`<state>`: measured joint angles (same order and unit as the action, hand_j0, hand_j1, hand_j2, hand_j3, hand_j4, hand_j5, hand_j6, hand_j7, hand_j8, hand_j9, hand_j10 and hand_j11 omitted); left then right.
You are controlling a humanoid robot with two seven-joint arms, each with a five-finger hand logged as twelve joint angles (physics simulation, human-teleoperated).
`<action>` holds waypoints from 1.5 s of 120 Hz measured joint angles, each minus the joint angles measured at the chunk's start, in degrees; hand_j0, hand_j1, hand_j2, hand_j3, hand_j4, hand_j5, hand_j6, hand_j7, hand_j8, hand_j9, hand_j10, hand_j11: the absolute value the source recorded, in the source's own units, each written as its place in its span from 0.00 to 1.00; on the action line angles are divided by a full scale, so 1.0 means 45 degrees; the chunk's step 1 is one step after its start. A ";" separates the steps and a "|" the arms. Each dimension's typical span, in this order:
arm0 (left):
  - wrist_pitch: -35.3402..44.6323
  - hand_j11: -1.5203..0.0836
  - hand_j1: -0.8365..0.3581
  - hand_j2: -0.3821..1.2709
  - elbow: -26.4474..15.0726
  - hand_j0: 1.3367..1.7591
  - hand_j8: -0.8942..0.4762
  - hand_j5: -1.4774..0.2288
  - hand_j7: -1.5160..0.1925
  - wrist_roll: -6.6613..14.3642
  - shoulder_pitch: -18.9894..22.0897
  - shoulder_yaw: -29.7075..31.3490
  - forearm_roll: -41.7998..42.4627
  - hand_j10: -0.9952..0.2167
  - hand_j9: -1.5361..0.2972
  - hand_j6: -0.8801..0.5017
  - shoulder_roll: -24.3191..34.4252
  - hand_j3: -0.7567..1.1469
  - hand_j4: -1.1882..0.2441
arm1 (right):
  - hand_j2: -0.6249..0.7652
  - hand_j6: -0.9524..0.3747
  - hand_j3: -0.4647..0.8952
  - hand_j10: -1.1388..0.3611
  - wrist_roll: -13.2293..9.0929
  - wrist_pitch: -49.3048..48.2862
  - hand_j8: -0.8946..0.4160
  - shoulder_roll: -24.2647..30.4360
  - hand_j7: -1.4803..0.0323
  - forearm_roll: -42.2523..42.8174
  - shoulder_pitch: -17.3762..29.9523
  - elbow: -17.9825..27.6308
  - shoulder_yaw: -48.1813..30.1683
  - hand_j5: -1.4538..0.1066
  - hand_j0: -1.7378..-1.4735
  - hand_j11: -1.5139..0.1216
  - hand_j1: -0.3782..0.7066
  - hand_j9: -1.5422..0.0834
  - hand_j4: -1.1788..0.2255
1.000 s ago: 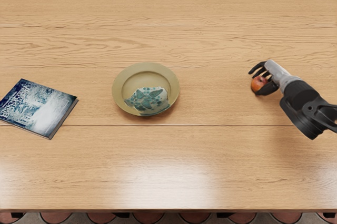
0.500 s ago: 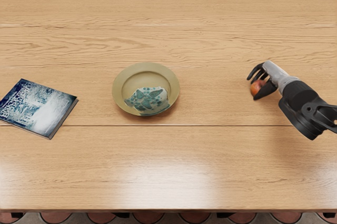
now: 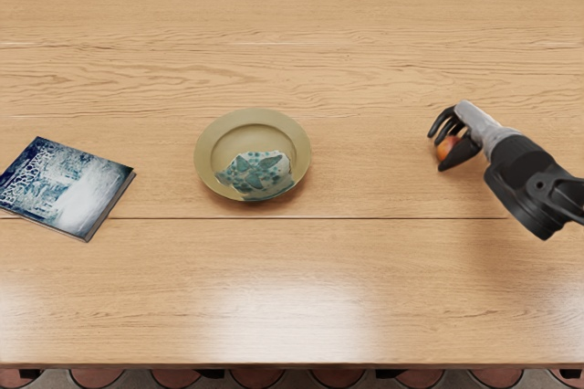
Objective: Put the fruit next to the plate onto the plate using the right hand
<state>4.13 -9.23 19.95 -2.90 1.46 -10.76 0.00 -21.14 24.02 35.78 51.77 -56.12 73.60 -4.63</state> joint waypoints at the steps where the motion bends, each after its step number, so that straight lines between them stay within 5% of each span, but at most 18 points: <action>1: 0.0000 0.93 0.97 0.23 0.0000 0.76 0.64 0.85 0.87 0.0000 0.0000 -0.0001 0.0001 0.81 0.82 0.62 0.0000 0.40 0.82 | 0.62 0.17 0.34 0.40 -0.0017 0.0001 0.32 0.0014 0.32 -0.0003 -0.0017 0.0035 0.0000 0.29 0.32 0.30 0.54 0.33 0.29; 58: 0.0000 0.93 0.97 0.23 0.0000 0.76 0.64 0.85 0.87 0.0000 0.0137 -0.0015 0.0005 0.81 0.82 0.62 0.0000 0.40 0.82 | 0.57 0.19 0.34 0.41 -0.1839 -0.0214 0.34 0.0712 0.24 -0.0239 -0.1441 0.2434 -0.0064 0.20 0.33 0.22 0.49 0.25 0.24; 96: 0.0000 0.93 0.97 0.23 0.0000 0.76 0.64 0.85 0.87 0.0000 0.0137 -0.0013 -0.0001 0.81 0.82 0.62 0.0000 0.40 0.82 | 0.60 0.19 0.34 0.42 -0.2989 -0.0261 0.35 -0.0258 0.23 -0.0455 -0.2554 0.2844 -0.0024 0.19 0.34 0.20 0.51 0.24 0.23; 146: 0.0000 0.93 0.97 0.23 0.0000 0.76 0.64 0.85 0.87 0.0001 0.0137 -0.0012 0.0007 0.81 0.82 0.62 0.0000 0.40 0.82 | 0.69 0.08 0.34 0.43 -0.3083 -0.0197 0.34 -0.3069 0.23 -0.1067 -0.4108 0.1570 0.0573 0.17 0.33 0.22 0.53 0.22 0.23; 180: 0.0000 0.93 0.97 0.23 0.0000 0.76 0.64 0.85 0.87 0.0001 0.0137 -0.0012 0.0006 0.81 0.82 0.62 0.0000 0.40 0.82 | 0.85 0.06 0.34 0.45 -0.3078 -0.0230 0.38 -0.5121 0.23 -0.1576 -0.5011 -0.0142 0.1117 0.18 0.32 0.22 0.64 0.24 0.23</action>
<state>4.13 -9.23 19.95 -2.29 1.40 -10.73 0.00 -34.99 22.99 12.74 44.68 -78.67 72.96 0.39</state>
